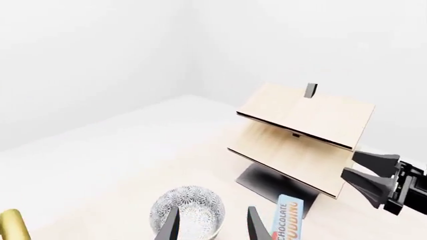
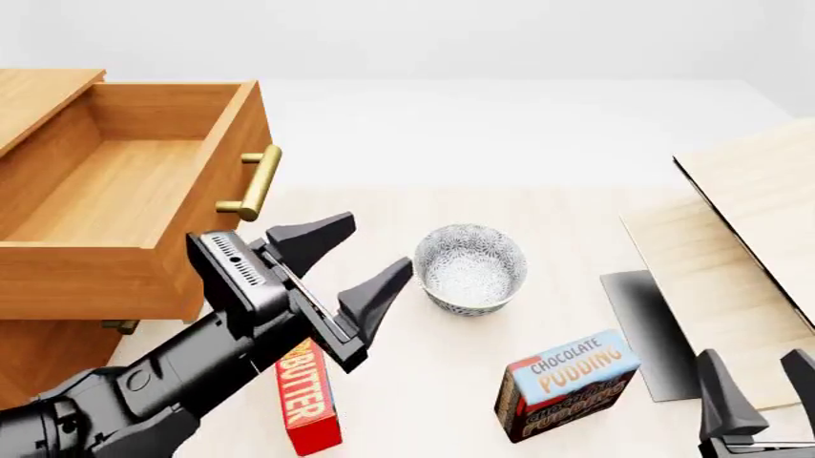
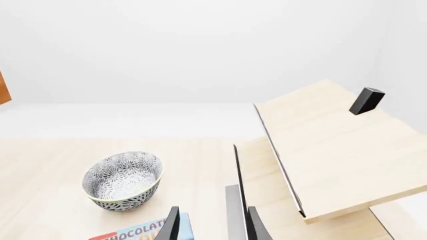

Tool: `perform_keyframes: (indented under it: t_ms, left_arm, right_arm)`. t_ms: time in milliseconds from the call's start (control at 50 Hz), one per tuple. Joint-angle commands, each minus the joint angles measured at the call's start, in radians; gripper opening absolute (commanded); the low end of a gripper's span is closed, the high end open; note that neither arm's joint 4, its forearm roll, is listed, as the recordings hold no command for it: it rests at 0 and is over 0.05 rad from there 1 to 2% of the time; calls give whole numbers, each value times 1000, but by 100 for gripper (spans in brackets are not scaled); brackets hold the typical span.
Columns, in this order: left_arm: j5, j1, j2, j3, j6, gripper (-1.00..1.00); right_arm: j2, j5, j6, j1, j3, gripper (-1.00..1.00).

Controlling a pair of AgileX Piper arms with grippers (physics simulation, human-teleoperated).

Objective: Close the top drawer of the cabinet.

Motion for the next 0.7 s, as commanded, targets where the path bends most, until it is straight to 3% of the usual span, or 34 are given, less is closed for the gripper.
perform_keyframes:
  t_ms: [20, 700]
  left_arm:
    - [16, 50, 18, -29, -10, 100]
    - [62, 265, 73, -56, -91, 100]
  right_arm:
    - [0, 0, 0, 0, 0, 100]
    - [0, 0, 0, 0, 0, 100]
